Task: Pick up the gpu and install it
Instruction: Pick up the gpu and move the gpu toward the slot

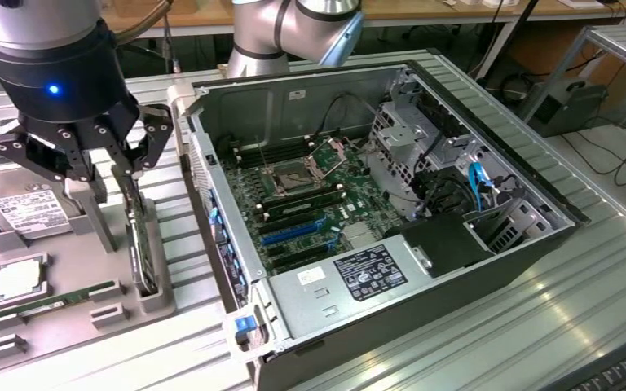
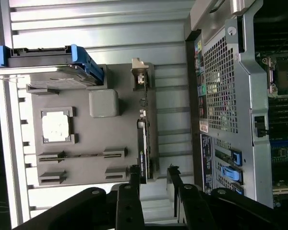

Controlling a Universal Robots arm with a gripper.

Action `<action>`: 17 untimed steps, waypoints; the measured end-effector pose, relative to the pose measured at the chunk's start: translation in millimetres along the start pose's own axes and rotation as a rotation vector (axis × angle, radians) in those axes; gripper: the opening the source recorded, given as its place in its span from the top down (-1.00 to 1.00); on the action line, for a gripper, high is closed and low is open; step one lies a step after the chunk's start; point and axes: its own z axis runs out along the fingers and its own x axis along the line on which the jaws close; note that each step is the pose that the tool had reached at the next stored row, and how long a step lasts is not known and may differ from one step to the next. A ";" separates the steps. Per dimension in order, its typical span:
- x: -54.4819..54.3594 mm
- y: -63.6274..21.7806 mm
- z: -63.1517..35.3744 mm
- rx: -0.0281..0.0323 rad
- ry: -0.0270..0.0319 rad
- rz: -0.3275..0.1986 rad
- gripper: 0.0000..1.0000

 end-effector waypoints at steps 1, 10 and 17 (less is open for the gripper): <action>0.4 1.2 2.1 0.0002 0.0001 0.000 0.28; 9.6 12.3 21.3 0.0047 -0.0011 0.000 0.28; 10.5 14.0 32.4 0.0044 -0.0068 0.000 0.28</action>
